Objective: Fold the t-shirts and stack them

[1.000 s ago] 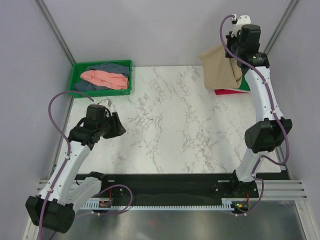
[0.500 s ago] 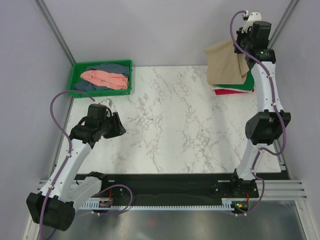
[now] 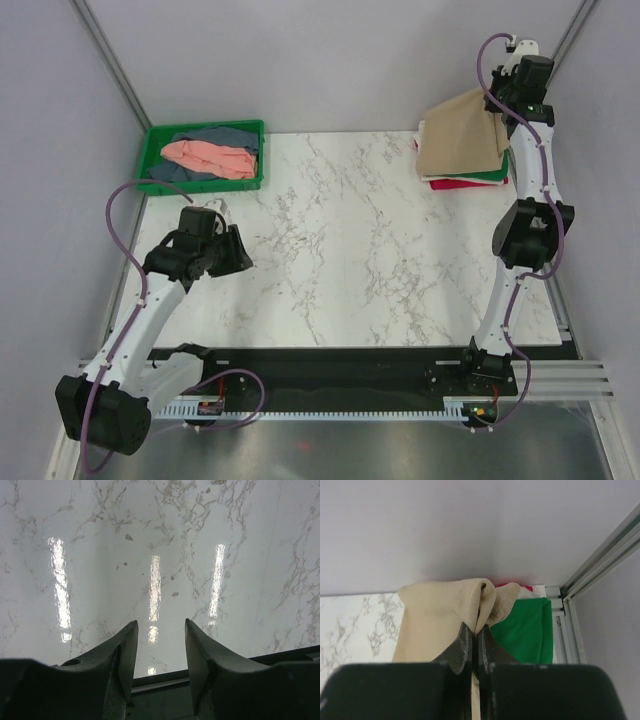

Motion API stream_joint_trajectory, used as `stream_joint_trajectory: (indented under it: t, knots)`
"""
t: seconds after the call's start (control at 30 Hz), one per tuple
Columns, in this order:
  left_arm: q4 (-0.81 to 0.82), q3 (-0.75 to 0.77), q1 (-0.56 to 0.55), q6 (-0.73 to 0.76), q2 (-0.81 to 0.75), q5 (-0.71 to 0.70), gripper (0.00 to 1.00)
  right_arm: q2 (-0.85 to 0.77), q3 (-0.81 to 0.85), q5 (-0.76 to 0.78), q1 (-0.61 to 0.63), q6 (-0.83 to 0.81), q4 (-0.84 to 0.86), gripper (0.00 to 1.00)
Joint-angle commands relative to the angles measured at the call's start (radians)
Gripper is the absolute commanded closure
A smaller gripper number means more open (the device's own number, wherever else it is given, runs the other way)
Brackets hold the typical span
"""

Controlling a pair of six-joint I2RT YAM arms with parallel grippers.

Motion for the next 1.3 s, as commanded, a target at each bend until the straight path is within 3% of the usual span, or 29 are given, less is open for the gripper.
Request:
stream_joint_trajectory:
  t: [0.0, 0.37, 0.4, 0.47, 0.5, 0.57, 0.6, 0.7, 0.93, 1.0, 1.13, 1.27]
  knots:
    - [0.033, 0.0, 0.002, -0.007, 0.011, 0.001, 0.5, 0.057, 0.064, -0.023, -0.029, 0.033, 0.195, 1.0]
    - [0.033, 0.002, 0.002, -0.005, 0.048, 0.003, 0.51, 0.337, 0.085, 0.003, -0.098, 0.18, 0.466, 0.98]
    - [0.033, 0.002, 0.002, -0.005, 0.051, 0.003, 0.51, 0.358, 0.072, 0.03, -0.098, 0.188, 0.468, 0.83]
    - [0.033, 0.002, 0.002, -0.004, 0.054, 0.004, 0.51, 0.364, 0.047, 0.047, -0.101, 0.194, 0.48, 0.7]
    - [0.031, 0.0, 0.002, -0.004, 0.054, 0.003, 0.51, 0.364, 0.03, 0.07, -0.101, 0.194, 0.494, 0.51]
    - [0.033, 0.002, 0.002, -0.004, 0.049, 0.006, 0.51, 0.36, 0.03, 0.089, -0.105, 0.191, 0.496, 0.37]
    - [0.033, 0.002, 0.002, -0.004, 0.046, 0.006, 0.51, 0.342, 0.027, 0.095, -0.107, 0.189, 0.496, 0.29]
    - [0.033, 0.0, 0.002, -0.004, 0.04, 0.004, 0.51, 0.268, 0.006, 0.123, -0.113, 0.199, 0.5, 0.2]
    - [0.033, 0.003, 0.002, -0.002, 0.017, 0.013, 0.5, 0.006, -0.105, 0.286, -0.112, 0.238, 0.517, 0.11]
    - [0.033, 0.005, 0.002, 0.0, 0.005, 0.013, 0.51, -0.106, -0.187, 0.354, -0.112, 0.29, 0.528, 0.09]
    - [0.033, 0.005, 0.002, 0.001, -0.032, 0.016, 0.5, -0.295, -0.348, 0.331, -0.11, 0.41, 0.511, 0.06]
    - [0.042, 0.006, 0.004, 0.009, -0.062, 0.052, 0.5, -0.557, -0.699, 0.204, -0.08, 0.645, 0.528, 0.02]
